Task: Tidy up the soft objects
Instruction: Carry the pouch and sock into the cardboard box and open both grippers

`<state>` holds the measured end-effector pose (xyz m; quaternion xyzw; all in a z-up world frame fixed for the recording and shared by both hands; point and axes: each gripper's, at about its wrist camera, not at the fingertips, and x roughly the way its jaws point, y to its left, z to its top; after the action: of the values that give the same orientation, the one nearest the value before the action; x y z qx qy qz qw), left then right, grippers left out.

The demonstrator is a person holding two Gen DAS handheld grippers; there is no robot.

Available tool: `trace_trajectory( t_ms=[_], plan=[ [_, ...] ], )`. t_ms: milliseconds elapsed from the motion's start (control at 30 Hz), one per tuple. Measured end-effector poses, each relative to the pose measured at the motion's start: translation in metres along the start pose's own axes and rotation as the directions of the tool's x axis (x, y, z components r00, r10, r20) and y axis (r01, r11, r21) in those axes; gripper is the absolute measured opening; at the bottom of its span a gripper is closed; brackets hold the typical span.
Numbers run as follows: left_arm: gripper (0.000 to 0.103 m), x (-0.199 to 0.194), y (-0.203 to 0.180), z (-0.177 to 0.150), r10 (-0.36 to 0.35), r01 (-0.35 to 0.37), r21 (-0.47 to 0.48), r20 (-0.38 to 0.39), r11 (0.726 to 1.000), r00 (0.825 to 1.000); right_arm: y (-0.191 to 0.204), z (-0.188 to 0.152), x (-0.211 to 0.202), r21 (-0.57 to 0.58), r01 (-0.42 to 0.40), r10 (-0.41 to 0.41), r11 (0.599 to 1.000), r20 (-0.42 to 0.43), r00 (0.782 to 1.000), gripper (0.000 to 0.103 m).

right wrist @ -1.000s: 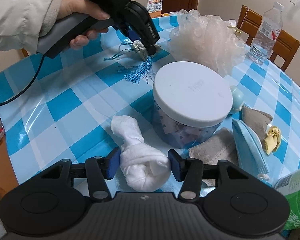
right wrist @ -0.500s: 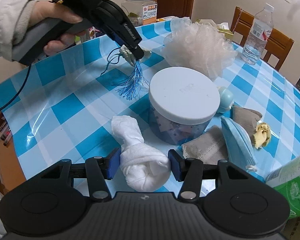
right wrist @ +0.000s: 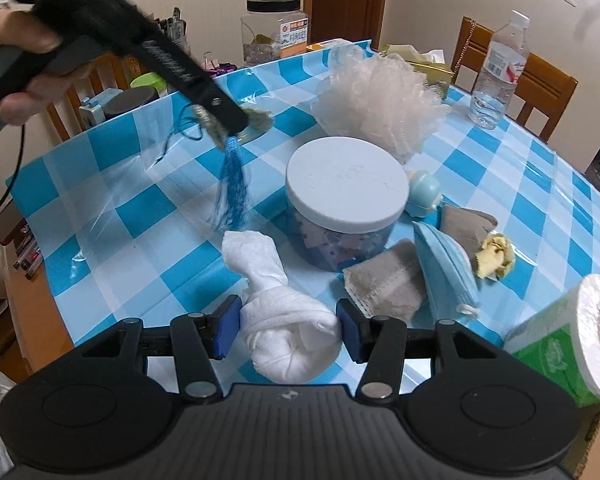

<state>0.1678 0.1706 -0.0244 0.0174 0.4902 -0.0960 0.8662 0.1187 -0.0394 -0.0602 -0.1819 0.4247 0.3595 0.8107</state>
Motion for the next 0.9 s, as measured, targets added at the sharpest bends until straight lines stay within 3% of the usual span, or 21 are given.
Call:
trace_trajectory(
  t_ms=[467,900],
  plan=[
    [0.026,-0.043,-0.087,-0.006,-0.115,0.115,0.134,-0.003,0.984,0.993,-0.029,-0.034,-0.054,0.057,0.063,-0.064,0.996,0.002,0.998,0.057],
    [0.026,-0.051,-0.186,0.015,-0.243,0.236,0.299,-0.016,0.925,0.970,-0.082,-0.086,-0.115,0.190,0.194,-0.201,0.963,0.021,0.979,0.057]
  ],
)
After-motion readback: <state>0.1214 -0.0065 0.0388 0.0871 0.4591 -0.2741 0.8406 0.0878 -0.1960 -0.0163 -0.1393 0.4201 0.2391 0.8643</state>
